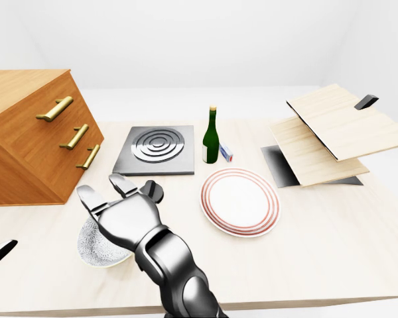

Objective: Pick up the akita bowl and put it on the plate.

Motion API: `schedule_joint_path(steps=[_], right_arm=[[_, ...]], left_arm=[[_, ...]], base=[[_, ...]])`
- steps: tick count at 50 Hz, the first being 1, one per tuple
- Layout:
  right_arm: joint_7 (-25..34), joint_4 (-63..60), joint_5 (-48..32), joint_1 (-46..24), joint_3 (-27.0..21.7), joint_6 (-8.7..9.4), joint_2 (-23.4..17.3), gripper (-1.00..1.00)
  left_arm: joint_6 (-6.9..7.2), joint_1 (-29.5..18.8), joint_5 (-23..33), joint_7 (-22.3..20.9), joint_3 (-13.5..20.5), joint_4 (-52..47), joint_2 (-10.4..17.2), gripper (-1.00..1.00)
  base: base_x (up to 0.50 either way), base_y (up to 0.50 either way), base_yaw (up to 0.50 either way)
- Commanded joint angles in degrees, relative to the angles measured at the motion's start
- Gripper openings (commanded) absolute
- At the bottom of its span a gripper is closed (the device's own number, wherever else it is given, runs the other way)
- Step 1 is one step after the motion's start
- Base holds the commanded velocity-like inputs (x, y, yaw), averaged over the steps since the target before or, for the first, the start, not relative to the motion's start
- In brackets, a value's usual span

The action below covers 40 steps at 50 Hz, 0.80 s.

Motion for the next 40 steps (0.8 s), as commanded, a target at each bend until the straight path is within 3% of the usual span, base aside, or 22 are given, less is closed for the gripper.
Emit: schedule_joint_path(steps=[1,14,20,40], right_arm=[[0.0,3.9,0.2,-3.8,-2.3,-2.31,2.6,1.0],[0.0,12.1,0.6,-7.6,-6.9,-4.9,3.1,1.0],[0.0,16.7,0.7,-9.3,-8.7,-4.96,3.5,1.0],[0.0,27.6,-0.2,-14.1,-12.1,-4.96,4.3,1.0]], left_arm=[[-0.15,0.0,-0.1,0.0,-0.1,0.3,0.1,1.0],[0.1,0.0,-0.3,0.0,0.0,0.2,0.2,1.0],[0.61,-0.1,-0.4,0.1,0.1,-0.2,0.2,1.0],[0.29,-0.2,-0.2,0.3,-0.2,0.2,0.3,1.0]], base=[[0.0,0.0,0.0],[0.0,0.0,0.0],[0.0,0.0,0.0],[0.0,0.0,0.0]])
